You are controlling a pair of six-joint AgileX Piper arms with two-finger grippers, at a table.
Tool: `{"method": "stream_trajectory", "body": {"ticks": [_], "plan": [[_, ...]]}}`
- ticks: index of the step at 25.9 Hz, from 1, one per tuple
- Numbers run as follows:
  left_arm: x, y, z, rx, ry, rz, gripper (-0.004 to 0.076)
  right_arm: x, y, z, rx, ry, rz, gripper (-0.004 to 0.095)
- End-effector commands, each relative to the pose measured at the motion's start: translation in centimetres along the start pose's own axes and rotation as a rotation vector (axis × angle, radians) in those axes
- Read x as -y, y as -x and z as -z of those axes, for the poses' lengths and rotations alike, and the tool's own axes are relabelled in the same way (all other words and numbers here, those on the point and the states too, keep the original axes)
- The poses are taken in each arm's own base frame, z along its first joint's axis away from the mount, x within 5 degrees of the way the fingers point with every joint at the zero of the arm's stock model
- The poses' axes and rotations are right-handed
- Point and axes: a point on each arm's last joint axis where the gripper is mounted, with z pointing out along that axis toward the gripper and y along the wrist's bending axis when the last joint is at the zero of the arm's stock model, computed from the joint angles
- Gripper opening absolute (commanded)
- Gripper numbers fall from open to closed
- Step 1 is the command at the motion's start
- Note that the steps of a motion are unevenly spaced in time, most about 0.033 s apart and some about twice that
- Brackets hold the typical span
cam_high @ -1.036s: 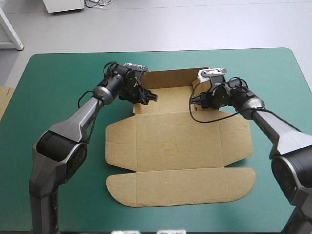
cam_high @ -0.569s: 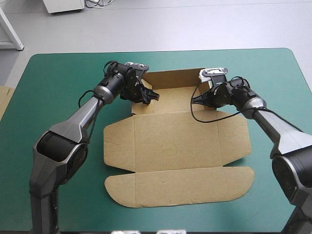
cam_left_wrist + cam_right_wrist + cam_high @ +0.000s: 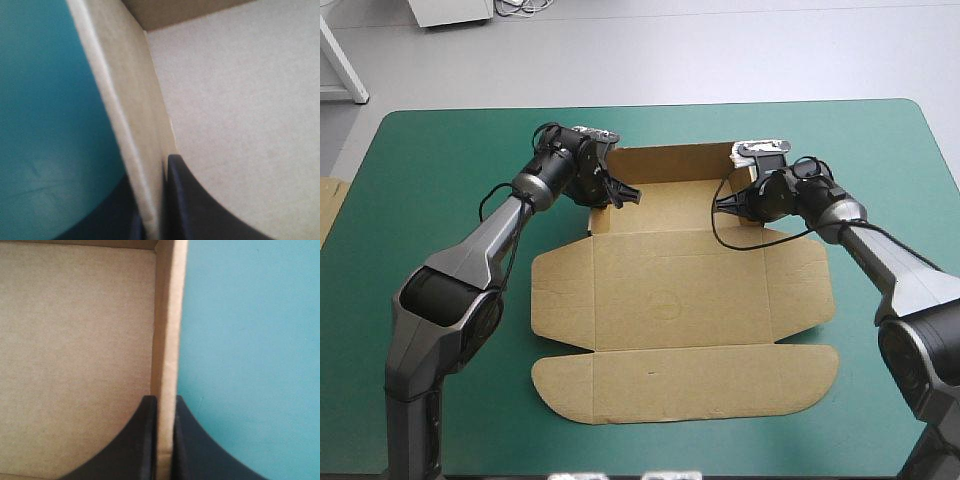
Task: Fold the box
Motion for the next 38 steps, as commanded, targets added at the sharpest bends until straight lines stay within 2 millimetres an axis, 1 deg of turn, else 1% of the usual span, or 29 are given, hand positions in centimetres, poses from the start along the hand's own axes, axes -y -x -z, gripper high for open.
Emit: {"method": "stream_trajectory", "body": {"ticks": [1, 3, 5, 7, 8, 9, 10, 11, 12, 13, 17, 26, 32, 34, 38], "plan": [[3.2, -1.0, -1.4, -0.051, -0.056, -0.121, -0.0006, -0.3, 1.6, 2.2, 0.11, 0.017, 0.016, -0.0011], [3.8, -0.9, -1.1, -0.035, -0.057, -0.138, -0.0008, -0.3, 1.6, 2.2, 0.104, 0.019, 0.018, -0.0012], [3.8, -1.0, -1.1, -0.042, -0.057, -0.14, -0.0006, -0.3, 1.6, 2.4, 0.098, 0.02, 0.023, 0.0024], [3.7, -1.1, -0.8, -0.049, -0.051, -0.145, 0.0067, -0.3, 1.5, 2.4, 0.085, 0.017, 0.027, 0.0216], [3.8, -1.0, -0.3, -0.038, -0.057, -0.145, 0.021, -0.3, 1.5, 2.5, 0.08, 0.016, 0.027, 0.0368], [3.8, -0.9, 0.0, -0.025, -0.059, -0.144, 0.0296, -0.3, 1.5, 2.7, 0.082, 0.016, 0.027, 0.0477], [3.8, -0.8, 0.6, -0.003, -0.063, -0.144, 0.0446, -0.3, 1.6, 3.0, 0.089, 0.018, 0.024, 0.0585], [3.7, -0.7, 1.0, 0.008, -0.06, -0.146, 0.0497, -0.3, 1.7, 3.3, 0.099, 0.019, 0.024, 0.0607], [3.7, -0.6, 1.1, 0.016, -0.051, -0.151, 0.0541, -0.3, 1.8, 3.6, 0.106, 0.02, 0.024, 0.0608], [3.7, -0.5, 1.6, 0.028, -0.053, -0.15, 0.0561, -0.3, 2.0, 3.9, 0.114, 0.018, 0.029, 0.0605], [3.7, 0.0, 3.0, 0.066, -0.059, -0.149, 0.0564, -0.3, 2.4, 5.2, 0.15, 0.014, 0.039, 0.0606], [4.1, 1.2, 6.7, 0.169, -0.109, -0.132, 0.0564, 0.1, 2.6, 7.4, 0.176, -0.017, 0.062, 0.0605], [4.4, 1.1, 8.1, 0.179, -0.147, -0.129, 0.0564, 0.2, 2.5, 8.3, 0.172, -0.031, 0.066, 0.0606], [4.2, 1.1, 8.7, 0.182, -0.141, -0.13, 0.0564, 0.4, 2.3, 8.4, 0.16, -0.046, 0.06, 0.0606], [3.6, 1.0, 9.2, 0.181, -0.116, -0.132, 0.0564, 0.4, 2.4, 8.9, 0.164, -0.051, 0.054, 0.0606]]}}
